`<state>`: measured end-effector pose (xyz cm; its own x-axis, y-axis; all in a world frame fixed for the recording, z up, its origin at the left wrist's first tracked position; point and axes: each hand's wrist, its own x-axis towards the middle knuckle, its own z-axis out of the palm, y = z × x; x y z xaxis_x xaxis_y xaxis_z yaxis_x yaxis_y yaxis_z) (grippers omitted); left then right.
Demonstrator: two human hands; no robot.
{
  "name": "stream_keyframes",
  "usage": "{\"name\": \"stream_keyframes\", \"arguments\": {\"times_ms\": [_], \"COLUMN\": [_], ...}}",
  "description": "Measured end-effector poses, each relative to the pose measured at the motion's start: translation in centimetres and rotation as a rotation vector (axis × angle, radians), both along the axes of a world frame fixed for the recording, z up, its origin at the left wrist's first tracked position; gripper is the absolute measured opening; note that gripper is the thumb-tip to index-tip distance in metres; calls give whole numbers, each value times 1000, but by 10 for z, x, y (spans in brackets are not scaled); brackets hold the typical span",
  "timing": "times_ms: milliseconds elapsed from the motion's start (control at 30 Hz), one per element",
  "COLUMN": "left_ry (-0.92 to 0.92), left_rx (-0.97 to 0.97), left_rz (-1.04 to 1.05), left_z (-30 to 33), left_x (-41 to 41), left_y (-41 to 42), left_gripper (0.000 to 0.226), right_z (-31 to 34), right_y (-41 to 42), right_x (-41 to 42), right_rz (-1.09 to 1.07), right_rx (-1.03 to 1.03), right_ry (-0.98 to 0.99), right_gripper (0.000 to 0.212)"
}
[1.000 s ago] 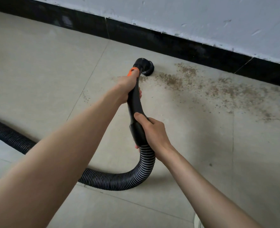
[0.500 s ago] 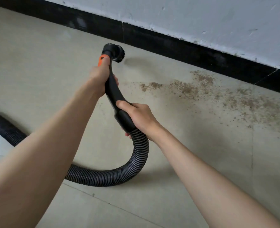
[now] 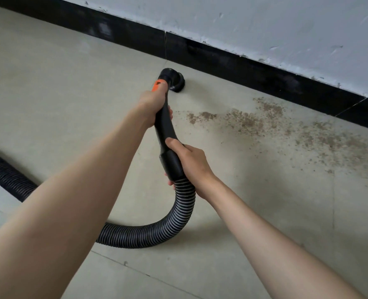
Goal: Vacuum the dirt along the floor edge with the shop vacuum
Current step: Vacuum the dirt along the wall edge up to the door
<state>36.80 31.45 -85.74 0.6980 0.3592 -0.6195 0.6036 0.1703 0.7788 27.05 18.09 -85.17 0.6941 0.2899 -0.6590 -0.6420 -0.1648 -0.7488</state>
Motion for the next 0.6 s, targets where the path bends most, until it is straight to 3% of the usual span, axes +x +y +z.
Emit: {"name": "stream_keyframes", "arguments": {"times_ms": [267, 600], "left_ry": [30, 93], "left_rx": [-48, -148], "left_rz": [-177, -287], "left_z": [-10, 8], "left_x": [-2, -21], "left_y": [-55, -84], "left_gripper": [48, 40], "right_z": [0, 12], "right_y": [-41, -54], "right_x": [-23, -45], "right_rz": [-133, -165], "right_rx": [-82, -162], "right_ry": [-4, 41], "right_gripper": [37, 48]}}
